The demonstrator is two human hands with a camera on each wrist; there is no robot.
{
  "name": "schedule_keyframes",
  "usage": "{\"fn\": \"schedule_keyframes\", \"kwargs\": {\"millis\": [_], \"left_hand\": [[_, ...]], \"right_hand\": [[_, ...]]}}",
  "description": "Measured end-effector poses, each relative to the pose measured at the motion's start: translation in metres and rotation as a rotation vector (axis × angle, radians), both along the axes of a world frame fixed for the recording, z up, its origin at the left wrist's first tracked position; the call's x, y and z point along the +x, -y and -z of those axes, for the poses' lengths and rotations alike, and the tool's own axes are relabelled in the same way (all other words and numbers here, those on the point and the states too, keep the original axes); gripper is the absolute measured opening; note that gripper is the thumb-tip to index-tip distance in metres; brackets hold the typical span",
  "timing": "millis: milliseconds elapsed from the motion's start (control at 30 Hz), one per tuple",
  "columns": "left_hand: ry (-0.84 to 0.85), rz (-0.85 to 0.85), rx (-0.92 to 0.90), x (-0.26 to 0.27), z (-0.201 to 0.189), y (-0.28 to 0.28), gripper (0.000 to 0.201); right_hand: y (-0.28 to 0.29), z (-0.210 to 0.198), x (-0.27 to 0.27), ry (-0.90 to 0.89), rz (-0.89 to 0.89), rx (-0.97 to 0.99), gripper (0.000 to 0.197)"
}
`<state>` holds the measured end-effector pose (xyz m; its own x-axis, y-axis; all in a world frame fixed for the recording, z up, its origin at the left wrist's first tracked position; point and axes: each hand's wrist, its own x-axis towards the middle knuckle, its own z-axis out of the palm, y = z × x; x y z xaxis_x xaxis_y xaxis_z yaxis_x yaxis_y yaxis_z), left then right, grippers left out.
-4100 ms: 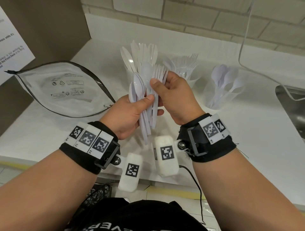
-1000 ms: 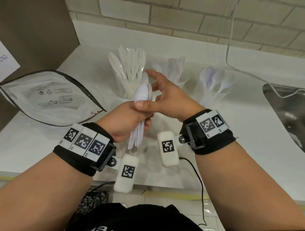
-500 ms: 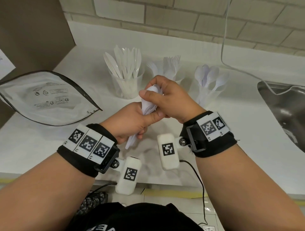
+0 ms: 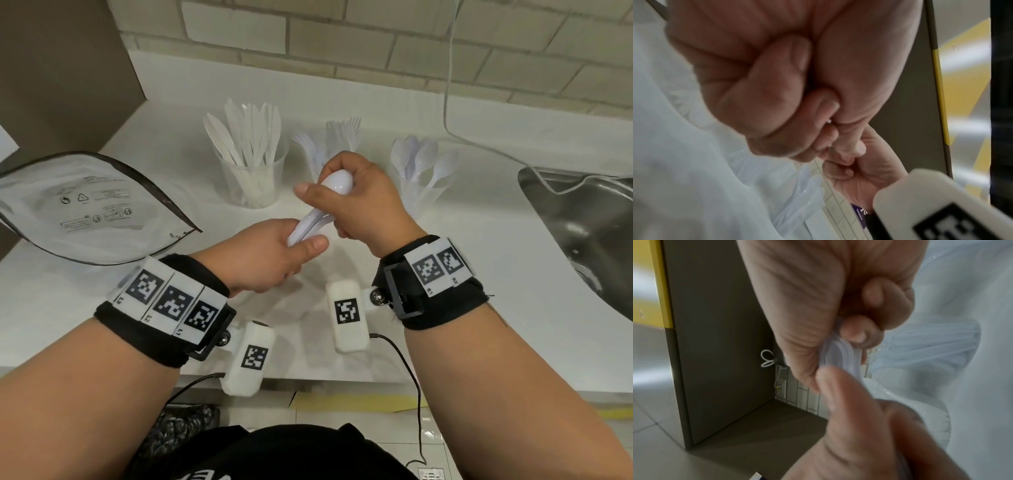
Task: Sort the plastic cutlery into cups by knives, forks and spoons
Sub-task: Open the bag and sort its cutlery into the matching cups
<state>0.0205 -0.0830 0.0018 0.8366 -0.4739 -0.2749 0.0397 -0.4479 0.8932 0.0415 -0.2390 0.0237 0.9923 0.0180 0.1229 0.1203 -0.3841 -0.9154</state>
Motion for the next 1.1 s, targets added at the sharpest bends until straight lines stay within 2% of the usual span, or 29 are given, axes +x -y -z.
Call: {"fn": "schedule_keyframes", "kwargs": {"millis": [133,233,267,333,400,433,500,567,600,700,767,867,933,1000,1100], "left_hand": [[0.071,-0.01,-0.044,-0.003,-0.004,0.007,0.042],[0.058,-0.095,-0.065,-0.008,-0.006,-0.004,0.069],[0.07,-0.104,-0.045,-0.009,-0.007,-0.012,0.072],[0.109,-0.082,0.012,-0.014,-0.006,-0.032,0.06],[0.111,-0.037,0.046,-0.023,-0.004,-0.058,0.046],[0.093,-0.017,0.055,-0.029,-0.003,-0.071,0.05],[0.095,-0.027,0.081,-0.042,-0.001,-0.093,0.059],[0.149,-0.121,0.105,-0.056,-0.003,-0.112,0.043],[0.209,-0.203,0.147,-0.058,-0.001,-0.123,0.042],[0.37,-0.392,0.281,-0.057,0.008,-0.158,0.066],[0.492,-0.428,0.439,-0.049,0.013,-0.175,0.066],[0.617,-0.376,0.767,-0.039,0.017,-0.18,0.085],[0.667,-0.301,0.887,-0.031,0.022,-0.181,0.095],[0.622,-0.276,0.985,-0.026,0.031,-0.184,0.096],[0.587,-0.227,1.074,-0.017,0.037,-0.181,0.085]], "right_hand": [[0.014,-0.007,0.005,0.072,0.112,-0.016,0.026],[0.048,-0.03,0.015,0.176,0.334,-0.083,0.023],[0.062,-0.041,0.019,0.223,0.425,-0.124,0.021],[0.091,-0.061,0.025,0.326,0.569,-0.245,0.018],[0.113,-0.073,0.031,0.43,0.639,-0.38,0.019],[0.12,-0.073,0.035,0.455,0.654,-0.433,0.021],[0.127,-0.066,0.045,0.434,0.667,-0.555,0.03],[0.128,-0.048,0.054,0.357,0.634,-0.691,0.033],[0.126,-0.038,0.057,0.314,0.602,-0.744,0.035],[0.122,-0.011,0.063,0.216,0.535,-0.8,0.041],[0.122,0.0,0.068,0.154,0.514,-0.769,0.045],[0.121,0.008,0.074,0.096,0.461,-0.855,0.044],[0.12,0.005,0.078,0.117,0.444,-0.873,0.039],[0.122,-0.003,0.081,0.152,0.469,-0.858,0.034],[0.123,-0.014,0.084,0.182,0.494,-0.866,0.033]]}}
